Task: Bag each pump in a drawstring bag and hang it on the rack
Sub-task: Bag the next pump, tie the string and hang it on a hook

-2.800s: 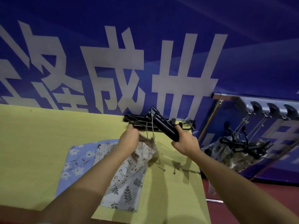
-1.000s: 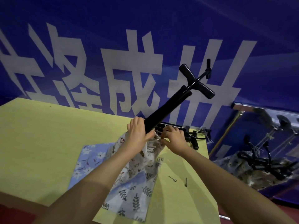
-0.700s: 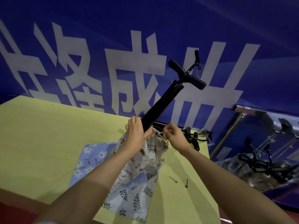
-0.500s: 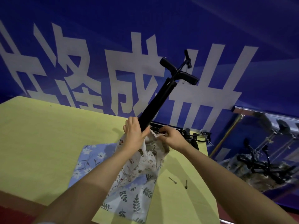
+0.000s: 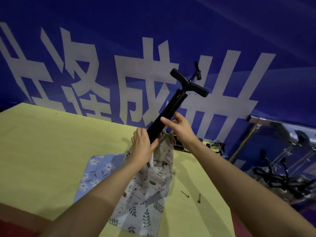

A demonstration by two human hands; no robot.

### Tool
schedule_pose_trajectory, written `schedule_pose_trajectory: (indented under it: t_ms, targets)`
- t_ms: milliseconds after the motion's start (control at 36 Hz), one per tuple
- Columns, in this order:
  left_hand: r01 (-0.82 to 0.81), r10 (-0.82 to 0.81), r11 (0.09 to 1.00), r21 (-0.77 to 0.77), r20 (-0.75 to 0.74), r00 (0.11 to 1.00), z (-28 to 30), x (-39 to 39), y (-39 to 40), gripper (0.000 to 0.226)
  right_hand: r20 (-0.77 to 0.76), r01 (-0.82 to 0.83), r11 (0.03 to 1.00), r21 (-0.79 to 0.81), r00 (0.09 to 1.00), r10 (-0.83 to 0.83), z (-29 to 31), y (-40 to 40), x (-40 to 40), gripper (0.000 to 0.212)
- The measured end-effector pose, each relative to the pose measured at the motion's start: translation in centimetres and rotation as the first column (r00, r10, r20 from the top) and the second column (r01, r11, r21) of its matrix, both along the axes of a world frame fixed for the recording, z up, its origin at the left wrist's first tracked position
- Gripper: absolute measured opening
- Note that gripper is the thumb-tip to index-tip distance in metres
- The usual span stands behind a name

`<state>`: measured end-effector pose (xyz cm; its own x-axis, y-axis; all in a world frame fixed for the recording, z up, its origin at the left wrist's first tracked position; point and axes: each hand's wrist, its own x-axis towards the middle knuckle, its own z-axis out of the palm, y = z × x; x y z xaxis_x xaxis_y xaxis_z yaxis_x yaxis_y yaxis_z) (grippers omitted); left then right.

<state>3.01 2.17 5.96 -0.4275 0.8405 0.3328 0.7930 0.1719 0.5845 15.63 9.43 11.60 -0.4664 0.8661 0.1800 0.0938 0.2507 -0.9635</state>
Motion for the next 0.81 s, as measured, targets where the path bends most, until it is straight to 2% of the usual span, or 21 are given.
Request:
schedule_pose_trajectory:
  t_ms: [56,139,250,306,417,528,694,806]
  targets:
    - [0.01,-0.011,1.0,-0.022,-0.03,1.0,0.0,0.0,0.1,0.036,-0.044,0.069,0.998,0.009,0.997,-0.069,0.0,0.1,-0.4,0.033]
    - [0.051,-0.07,0.986,-0.161,-0.111,0.991,0.3,-0.7,0.3,0.044,-0.077,0.112,0.994,0.014,0.991,-0.111,-0.6,0.4,-0.3,0.027]
    - [0.168,-0.231,0.921,-0.352,-0.146,0.962,0.7,-1.7,0.2,0.074,-0.052,0.158,0.987,0.013,0.986,-0.157,-1.5,0.2,0.0,0.032]
    - [0.213,-0.271,0.894,-0.393,-0.096,0.958,0.6,-2.0,0.0,0.086,-0.015,0.163,0.986,0.024,0.987,-0.163,-1.8,0.2,0.2,0.027]
    - [0.321,-0.298,0.9,-0.294,0.12,0.947,0.4,-2.0,0.1,0.085,0.051,0.177,0.981,0.082,0.982,-0.182,-2.4,0.3,0.4,0.019]
    - [0.351,-0.294,0.908,-0.229,0.246,0.923,1.5,-1.5,0.2,0.078,0.104,0.212,0.965,0.155,0.968,-0.229,-3.3,0.7,0.2,0.029]
    - [0.303,-0.254,0.947,-0.103,0.334,0.908,3.6,-1.7,0.7,0.071,0.218,0.187,0.956,0.226,0.947,-0.237,-3.6,0.6,0.6,0.034]
    - [0.193,-0.171,0.979,-0.069,0.242,0.955,4.3,-1.6,1.0,0.059,0.321,0.141,0.953,0.269,0.92,-0.226,-4.9,0.2,0.3,0.037]
